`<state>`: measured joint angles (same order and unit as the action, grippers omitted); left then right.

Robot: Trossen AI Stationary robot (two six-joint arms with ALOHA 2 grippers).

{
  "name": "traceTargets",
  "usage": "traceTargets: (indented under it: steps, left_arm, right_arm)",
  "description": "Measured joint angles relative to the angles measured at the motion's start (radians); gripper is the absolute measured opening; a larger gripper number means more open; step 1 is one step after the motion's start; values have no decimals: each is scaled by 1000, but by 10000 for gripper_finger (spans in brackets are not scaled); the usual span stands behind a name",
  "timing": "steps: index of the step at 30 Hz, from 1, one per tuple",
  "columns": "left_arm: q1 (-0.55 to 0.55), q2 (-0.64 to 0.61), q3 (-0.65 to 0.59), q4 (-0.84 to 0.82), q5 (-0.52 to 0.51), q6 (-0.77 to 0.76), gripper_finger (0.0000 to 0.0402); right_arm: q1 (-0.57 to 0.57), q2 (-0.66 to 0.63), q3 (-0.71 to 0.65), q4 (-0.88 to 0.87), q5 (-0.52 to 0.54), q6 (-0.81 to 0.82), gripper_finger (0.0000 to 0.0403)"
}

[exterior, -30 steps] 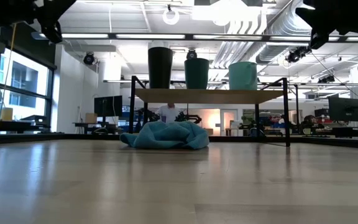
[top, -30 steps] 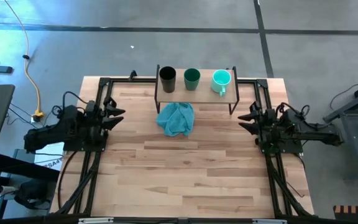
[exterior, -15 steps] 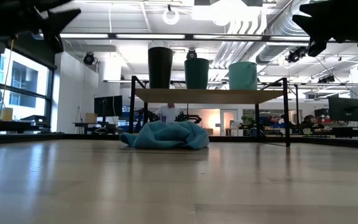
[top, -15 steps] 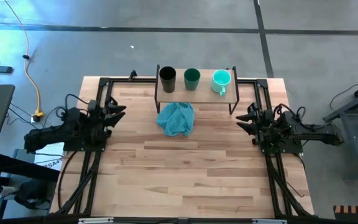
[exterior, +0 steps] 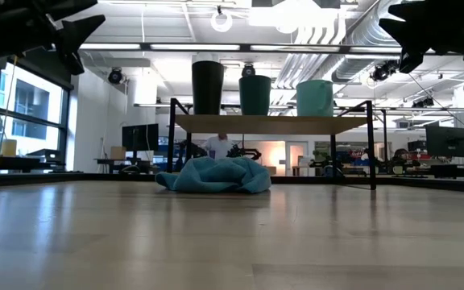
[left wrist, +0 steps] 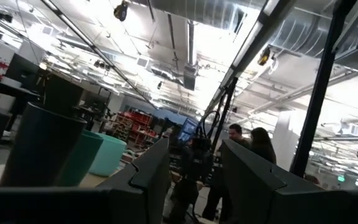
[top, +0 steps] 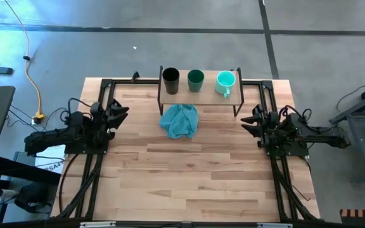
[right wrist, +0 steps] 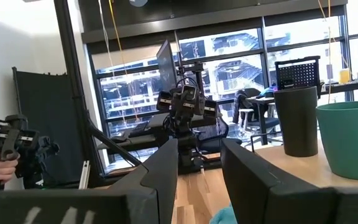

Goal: Stack small to large cups/mugs on shelf
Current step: Return to Home Position

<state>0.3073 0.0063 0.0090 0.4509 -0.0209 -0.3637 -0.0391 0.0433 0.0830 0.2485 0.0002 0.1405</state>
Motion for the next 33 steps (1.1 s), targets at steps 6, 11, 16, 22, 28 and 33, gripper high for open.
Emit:
traceTargets:
  steps: [6, 11, 16, 22, 28, 33]
  left_arm:
    - [0, 0, 0, 10, -29, 0, 136]
    - [0, 0, 0, 24, -43, 12, 136]
    - [0, 0, 0, 37, -86, 19, 136]
    - [0, 0, 0, 55, -70, 5, 136]
    - [-1, 0, 0, 66, 87, -25, 136]
    - [-46, 0, 0, 73, 102, -33, 136]
  right_arm:
    - [0, 0, 0, 0, 0, -4, 112]
    - [0, 0, 0, 0, 0, 2, 112]
    - [0, 0, 0, -4, -1, 17, 112]
    - [0, 0, 0, -4, -3, 17, 112]
    - [0, 0, 0, -4, -4, 17, 112]
    - [0, 0, 0, -4, -4, 17, 112]
